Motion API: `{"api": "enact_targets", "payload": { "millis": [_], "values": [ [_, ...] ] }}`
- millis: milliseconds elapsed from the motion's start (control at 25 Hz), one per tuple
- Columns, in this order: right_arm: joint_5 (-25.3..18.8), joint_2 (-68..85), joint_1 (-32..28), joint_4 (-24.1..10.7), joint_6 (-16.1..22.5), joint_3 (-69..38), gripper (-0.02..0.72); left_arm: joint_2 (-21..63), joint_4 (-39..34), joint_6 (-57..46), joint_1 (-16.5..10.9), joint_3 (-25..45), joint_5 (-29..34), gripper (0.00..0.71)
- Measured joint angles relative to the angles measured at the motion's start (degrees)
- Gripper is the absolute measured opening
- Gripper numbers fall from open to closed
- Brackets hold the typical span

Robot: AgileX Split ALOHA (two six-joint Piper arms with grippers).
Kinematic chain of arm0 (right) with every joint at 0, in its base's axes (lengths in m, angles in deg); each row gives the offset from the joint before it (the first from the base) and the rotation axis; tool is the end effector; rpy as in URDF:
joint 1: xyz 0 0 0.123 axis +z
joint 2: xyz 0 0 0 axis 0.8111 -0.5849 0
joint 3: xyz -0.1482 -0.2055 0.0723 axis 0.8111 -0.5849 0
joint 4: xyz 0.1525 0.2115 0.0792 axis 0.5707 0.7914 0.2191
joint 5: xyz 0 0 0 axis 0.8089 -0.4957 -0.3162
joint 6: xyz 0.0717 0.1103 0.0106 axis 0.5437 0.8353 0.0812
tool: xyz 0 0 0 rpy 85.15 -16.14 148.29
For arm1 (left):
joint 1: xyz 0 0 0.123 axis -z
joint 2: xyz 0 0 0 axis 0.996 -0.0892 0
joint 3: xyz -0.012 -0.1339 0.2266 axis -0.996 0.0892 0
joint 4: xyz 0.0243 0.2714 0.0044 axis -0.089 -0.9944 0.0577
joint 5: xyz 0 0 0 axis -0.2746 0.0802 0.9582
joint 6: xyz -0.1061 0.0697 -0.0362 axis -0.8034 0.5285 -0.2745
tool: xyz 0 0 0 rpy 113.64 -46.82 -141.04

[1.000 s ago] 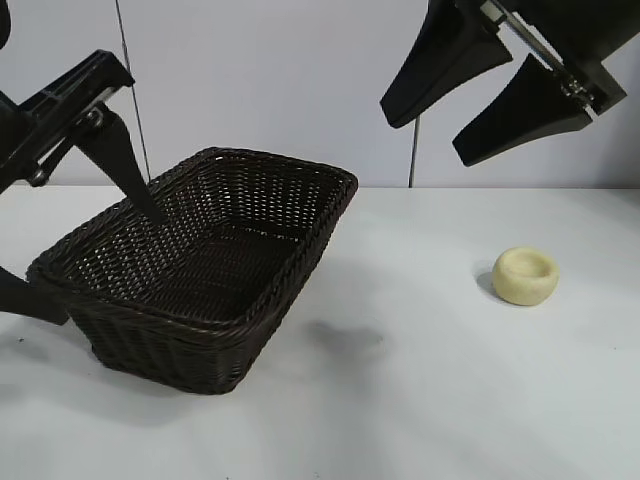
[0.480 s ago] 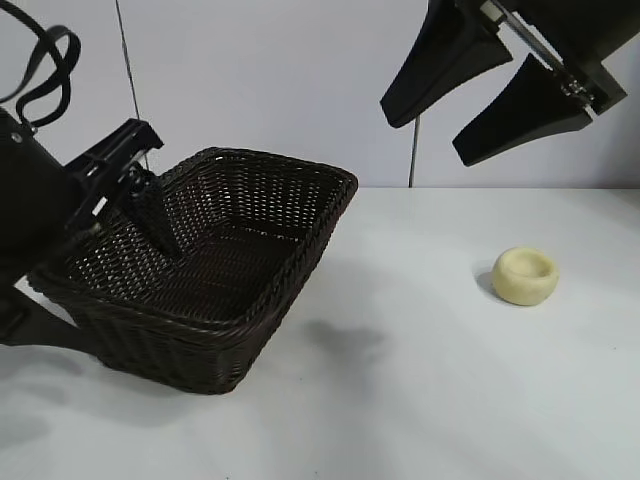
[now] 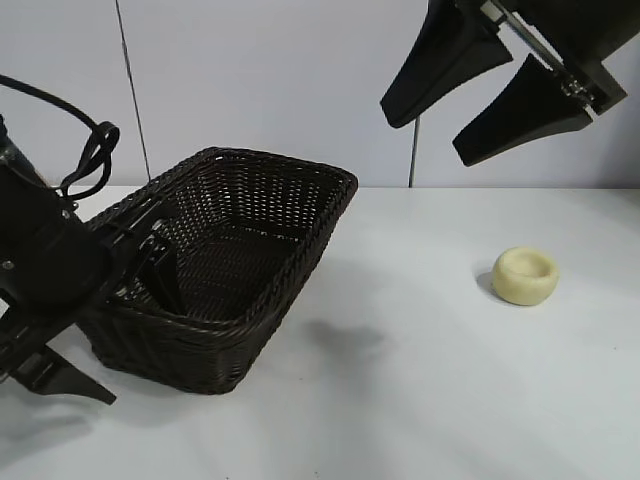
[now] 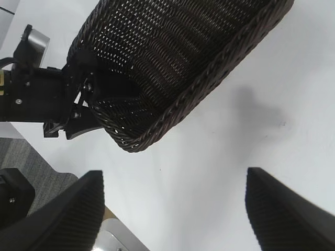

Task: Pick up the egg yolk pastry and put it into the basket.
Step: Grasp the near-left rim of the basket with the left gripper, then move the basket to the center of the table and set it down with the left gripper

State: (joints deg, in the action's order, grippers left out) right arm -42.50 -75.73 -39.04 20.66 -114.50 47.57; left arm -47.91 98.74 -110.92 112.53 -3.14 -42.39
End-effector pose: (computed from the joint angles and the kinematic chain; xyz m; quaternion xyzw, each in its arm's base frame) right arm 0.3051 0.1504 0.2348 -0.1850 0.9156 0.2798 0.2216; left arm 0.2817 -0.1687 0.0665 -0.4213 0.8801 -0.2091 0.0655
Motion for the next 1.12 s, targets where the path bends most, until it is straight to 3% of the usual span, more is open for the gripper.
{"api": "enact_targets", "payload": {
  "millis": [80,320,520,880,1120],
  "values": [
    [0.0,0.0,0.0,0.0,0.0,0.0,0.54,0.0,0.0,-0.1,-0.1,0.0,-0.5,0.098],
    [0.0,0.0,0.0,0.0,0.0,0.0,0.54,0.5,-0.1,0.1,0.0,-1.4,2.5,0.098],
    [0.0,0.0,0.0,0.0,0.0,0.0,0.54,3.3,-0.2,1.7,-2.3,-4.7,7.8,0.098],
    [-0.1,0.0,0.0,0.0,0.0,0.0,0.54,3.9,-1.5,18.7,-9.6,-13.3,21.3,0.098],
    [-0.1,0.0,0.0,0.0,0.0,0.0,0.54,2.4,-0.9,29.5,-10.1,-18.8,28.0,0.098]
  ]
}}
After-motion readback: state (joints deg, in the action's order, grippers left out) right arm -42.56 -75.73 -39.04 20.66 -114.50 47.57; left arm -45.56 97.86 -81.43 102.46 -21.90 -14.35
